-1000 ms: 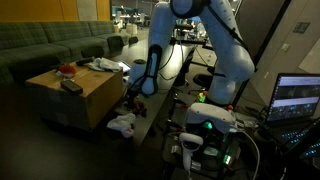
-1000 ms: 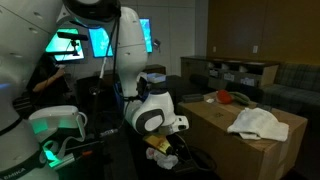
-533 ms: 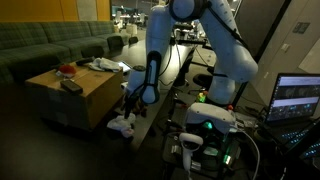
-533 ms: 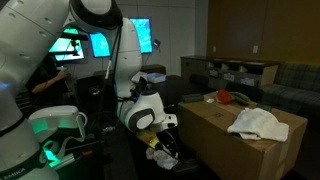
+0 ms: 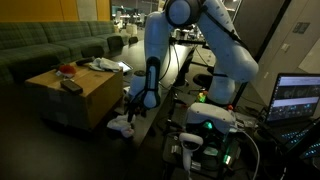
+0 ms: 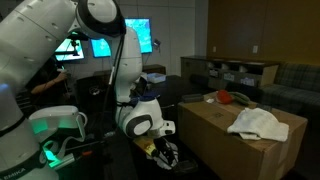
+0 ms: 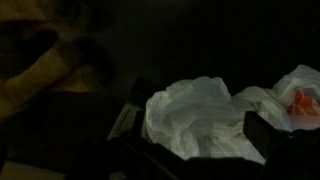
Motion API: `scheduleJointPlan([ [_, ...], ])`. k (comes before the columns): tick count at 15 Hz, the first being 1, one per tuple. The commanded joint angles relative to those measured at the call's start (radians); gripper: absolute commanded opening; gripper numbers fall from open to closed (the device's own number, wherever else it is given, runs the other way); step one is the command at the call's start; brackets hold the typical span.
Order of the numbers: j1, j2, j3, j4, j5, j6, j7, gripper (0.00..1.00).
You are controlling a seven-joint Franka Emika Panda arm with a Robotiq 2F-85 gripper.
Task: Switch between all the objects on the box and on the table
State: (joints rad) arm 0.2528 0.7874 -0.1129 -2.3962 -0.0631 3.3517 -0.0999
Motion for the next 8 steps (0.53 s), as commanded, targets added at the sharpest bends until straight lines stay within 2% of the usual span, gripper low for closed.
scheduleJointPlan([
  [1, 0.006, 0.015, -0.013, 0.012, 0.024, 0.029, 0.01, 1.0],
  [5, -0.08, 0.025, 0.058, 0.037, -0.01, 0.006, 0.001, 1.0],
  [8, -0.206, 0.051, 0.176, 0.065, -0.072, -0.009, -0.023, 1.0],
])
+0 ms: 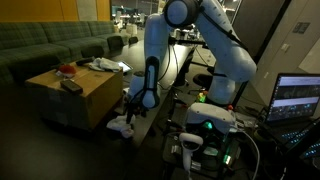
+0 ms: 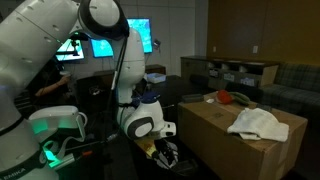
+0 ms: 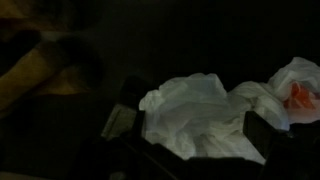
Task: Switch between all the objects on the box and on the table
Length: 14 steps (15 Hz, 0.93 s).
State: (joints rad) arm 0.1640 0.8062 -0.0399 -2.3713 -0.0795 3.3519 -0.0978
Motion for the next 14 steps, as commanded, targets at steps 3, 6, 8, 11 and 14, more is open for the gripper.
scheduleJointPlan([
  [3, -0.271, 0.071, 0.237, 0.064, -0.134, -0.03, -0.047, 1.0],
  [6, -0.375, 0.077, 0.329, 0.051, -0.186, -0.041, -0.073, 1.0],
  [8, -0.412, 0.059, 0.36, 0.032, -0.204, -0.027, -0.084, 1.0],
  [11, -0.443, 0.028, 0.376, 0.013, -0.214, -0.006, -0.091, 1.0],
  [14, -0.411, 0.008, 0.335, 0.025, -0.194, 0.001, -0.086, 1.0],
])
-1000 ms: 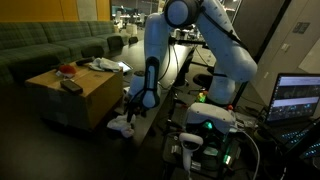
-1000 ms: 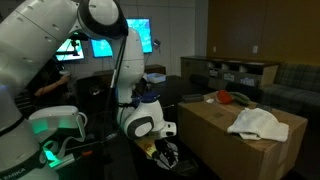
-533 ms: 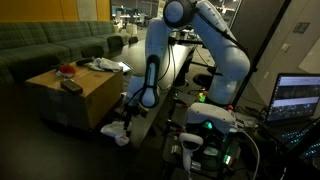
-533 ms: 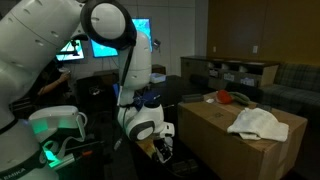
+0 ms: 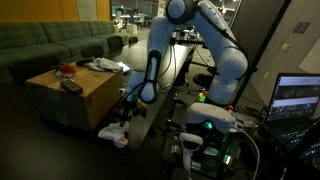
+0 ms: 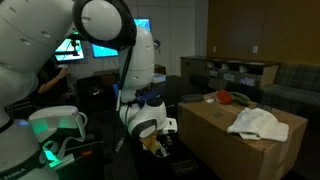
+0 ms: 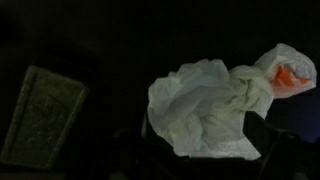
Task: Switch between all the objects on the box and on the table
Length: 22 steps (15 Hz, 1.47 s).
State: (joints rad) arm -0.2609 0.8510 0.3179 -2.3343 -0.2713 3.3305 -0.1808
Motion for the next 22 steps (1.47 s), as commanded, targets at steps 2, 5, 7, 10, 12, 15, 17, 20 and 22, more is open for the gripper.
scheduleJointPlan([
  [2, 0.059, -0.057, -0.075, -0.008, 0.019, 0.036, 0.008, 1.0],
  [5, 0.179, -0.043, -0.206, 0.031, 0.07, 0.08, 0.019, 1.0],
  [7, 0.237, -0.019, -0.271, 0.065, 0.106, 0.086, 0.026, 1.0],
  [10, 0.306, 0.026, -0.342, 0.114, 0.158, 0.092, 0.042, 1.0],
  [12, 0.318, 0.045, -0.357, 0.137, 0.177, 0.082, 0.053, 1.0],
  [15, 0.335, 0.087, -0.378, 0.18, 0.201, 0.076, 0.073, 1.0],
  [17, 0.33, 0.115, -0.389, 0.207, 0.21, 0.071, 0.081, 1.0],
  [20, 0.314, 0.154, -0.399, 0.249, 0.216, 0.064, 0.097, 1.0],
  [22, 0.298, 0.173, -0.395, 0.269, 0.214, 0.056, 0.104, 1.0],
])
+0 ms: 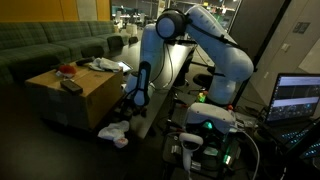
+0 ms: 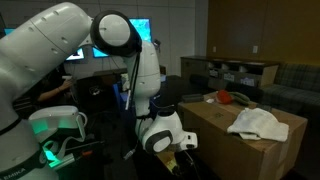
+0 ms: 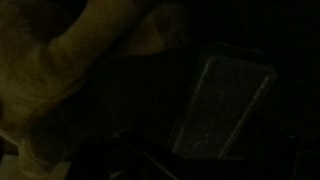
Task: Switch between all the objects on the box and on the table
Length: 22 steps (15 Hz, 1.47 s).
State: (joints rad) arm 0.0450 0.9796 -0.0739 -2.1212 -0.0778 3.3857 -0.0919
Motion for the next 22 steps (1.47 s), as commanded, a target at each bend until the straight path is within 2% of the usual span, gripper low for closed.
scheduleJointPlan([
  [1, -0.011, 0.056, -0.004, 0.069, 0.022, -0.003, 0.019, 1.0],
  [7, -0.046, 0.094, 0.013, 0.109, 0.009, -0.029, 0.02, 0.98],
  [8, -0.049, 0.093, 0.016, 0.112, 0.006, -0.036, 0.017, 0.83],
  [9, -0.055, 0.085, 0.021, 0.107, 0.003, -0.041, 0.016, 0.73],
  [10, -0.053, 0.079, 0.019, 0.103, 0.003, -0.04, 0.015, 0.71],
  [14, -0.054, 0.029, 0.018, 0.062, -0.006, -0.044, 0.007, 0.38],
  [18, -0.039, -0.035, 0.014, 0.0, -0.018, -0.061, -0.006, 0.11],
  [22, -0.043, -0.106, 0.027, -0.074, -0.035, -0.082, -0.014, 0.1],
])
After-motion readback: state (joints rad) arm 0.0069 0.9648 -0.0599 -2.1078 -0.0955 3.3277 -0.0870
